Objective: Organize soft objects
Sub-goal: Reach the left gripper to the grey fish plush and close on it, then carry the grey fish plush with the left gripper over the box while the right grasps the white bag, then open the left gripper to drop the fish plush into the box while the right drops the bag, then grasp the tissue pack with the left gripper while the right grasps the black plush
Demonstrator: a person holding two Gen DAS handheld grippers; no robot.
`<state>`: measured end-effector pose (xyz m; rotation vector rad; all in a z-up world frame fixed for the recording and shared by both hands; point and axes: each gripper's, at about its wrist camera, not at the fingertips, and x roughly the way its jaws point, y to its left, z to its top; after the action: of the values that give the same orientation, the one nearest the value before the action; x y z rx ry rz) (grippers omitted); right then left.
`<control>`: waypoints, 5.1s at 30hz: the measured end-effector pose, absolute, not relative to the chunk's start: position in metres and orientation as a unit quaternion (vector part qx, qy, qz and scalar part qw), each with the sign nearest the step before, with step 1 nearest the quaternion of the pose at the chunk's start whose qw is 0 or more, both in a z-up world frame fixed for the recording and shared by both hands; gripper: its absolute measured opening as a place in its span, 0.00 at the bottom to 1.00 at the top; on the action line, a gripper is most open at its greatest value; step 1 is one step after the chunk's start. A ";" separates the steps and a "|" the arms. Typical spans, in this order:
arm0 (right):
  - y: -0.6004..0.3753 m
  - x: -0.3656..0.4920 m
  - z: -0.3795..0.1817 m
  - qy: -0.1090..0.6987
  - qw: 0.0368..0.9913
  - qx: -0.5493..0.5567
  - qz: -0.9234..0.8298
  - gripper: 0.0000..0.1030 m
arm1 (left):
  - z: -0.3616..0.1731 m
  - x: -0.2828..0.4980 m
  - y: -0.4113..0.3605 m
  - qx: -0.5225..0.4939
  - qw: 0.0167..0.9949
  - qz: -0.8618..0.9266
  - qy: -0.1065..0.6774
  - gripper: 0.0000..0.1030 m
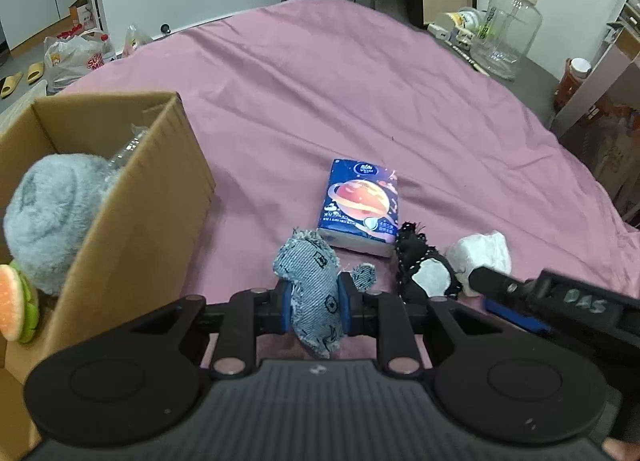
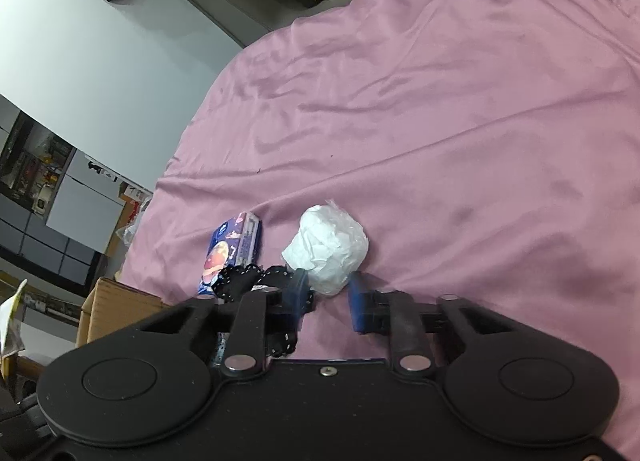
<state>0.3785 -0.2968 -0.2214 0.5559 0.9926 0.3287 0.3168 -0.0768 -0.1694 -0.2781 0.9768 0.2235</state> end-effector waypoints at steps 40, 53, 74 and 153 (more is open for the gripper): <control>-0.246 0.294 -0.122 0.406 0.873 0.194 0.189 0.17 | -0.076 0.221 0.037 -0.156 0.897 0.120 0.396 0.21; -0.195 0.277 -0.101 0.391 0.885 0.158 0.198 0.17 | -0.097 0.211 0.069 -0.166 0.886 0.097 0.423 0.21; -0.120 0.278 -0.102 0.405 0.882 0.091 0.222 0.17 | -0.147 0.218 0.088 -0.158 0.865 0.077 0.470 0.22; -0.280 0.370 -0.203 0.503 0.788 0.319 0.154 0.44 | -0.121 0.338 -0.056 -0.101 0.887 0.086 0.443 0.76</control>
<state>0.3697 -0.2799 -0.2028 0.6864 1.0844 0.3315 0.3380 -0.0560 -0.1209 -0.2090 0.9216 0.1786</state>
